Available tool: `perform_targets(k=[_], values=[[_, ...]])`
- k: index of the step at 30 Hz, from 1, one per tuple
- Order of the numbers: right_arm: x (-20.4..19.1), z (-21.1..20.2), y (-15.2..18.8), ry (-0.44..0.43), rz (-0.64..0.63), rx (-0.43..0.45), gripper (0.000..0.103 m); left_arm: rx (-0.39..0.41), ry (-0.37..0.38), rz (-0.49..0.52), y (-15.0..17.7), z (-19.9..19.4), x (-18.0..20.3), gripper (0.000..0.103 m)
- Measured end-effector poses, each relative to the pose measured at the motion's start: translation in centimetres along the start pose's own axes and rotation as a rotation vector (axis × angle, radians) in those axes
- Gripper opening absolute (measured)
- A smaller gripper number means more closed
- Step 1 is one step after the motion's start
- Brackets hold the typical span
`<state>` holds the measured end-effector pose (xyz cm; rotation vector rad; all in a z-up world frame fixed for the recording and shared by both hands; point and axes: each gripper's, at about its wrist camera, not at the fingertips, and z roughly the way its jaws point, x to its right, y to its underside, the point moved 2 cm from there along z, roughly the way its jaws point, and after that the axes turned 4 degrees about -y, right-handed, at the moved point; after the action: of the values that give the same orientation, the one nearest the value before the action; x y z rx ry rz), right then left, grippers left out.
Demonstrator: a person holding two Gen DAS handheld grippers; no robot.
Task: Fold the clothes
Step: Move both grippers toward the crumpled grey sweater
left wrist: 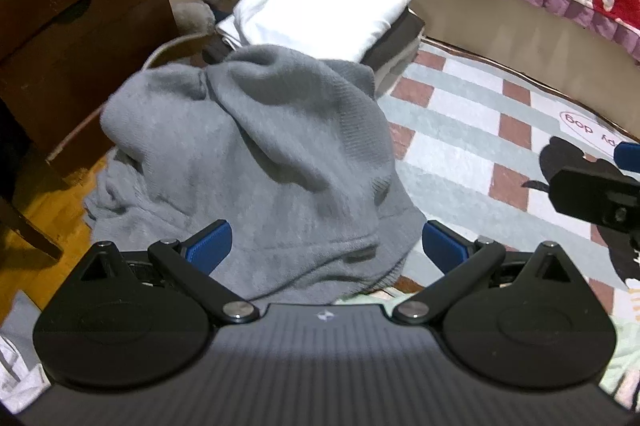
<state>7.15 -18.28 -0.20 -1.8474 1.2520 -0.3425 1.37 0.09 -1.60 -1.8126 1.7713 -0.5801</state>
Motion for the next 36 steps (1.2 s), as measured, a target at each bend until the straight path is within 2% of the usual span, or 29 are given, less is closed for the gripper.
perform_targets(k=[4, 7, 10, 18, 36], values=[[0.6, 0.2, 0.4, 0.016, 0.019, -0.024, 0.102, 0.0, 0.033, -0.008, 0.8, 0.2, 0.3, 0.103], [1.0, 0.4, 0.6, 0.028, 0.027, -0.046, 0.102, -0.033, 0.045, -0.012, 0.6, 0.7, 0.4, 0.103], [1.3, 0.6, 0.3, 0.032, 0.028, -0.068, 0.102, -0.031, 0.035, -0.008, 0.6, 0.7, 0.4, 0.103], [1.1, 0.8, 0.3, 0.029, 0.039, -0.054, 0.102, -0.013, 0.008, -0.001, 0.4, 0.5, -0.1, 0.103], [1.4, 0.9, 0.6, 0.032, 0.051, -0.067, 0.102, -0.028, 0.026, -0.017, 0.9, 0.8, -0.1, 0.103]])
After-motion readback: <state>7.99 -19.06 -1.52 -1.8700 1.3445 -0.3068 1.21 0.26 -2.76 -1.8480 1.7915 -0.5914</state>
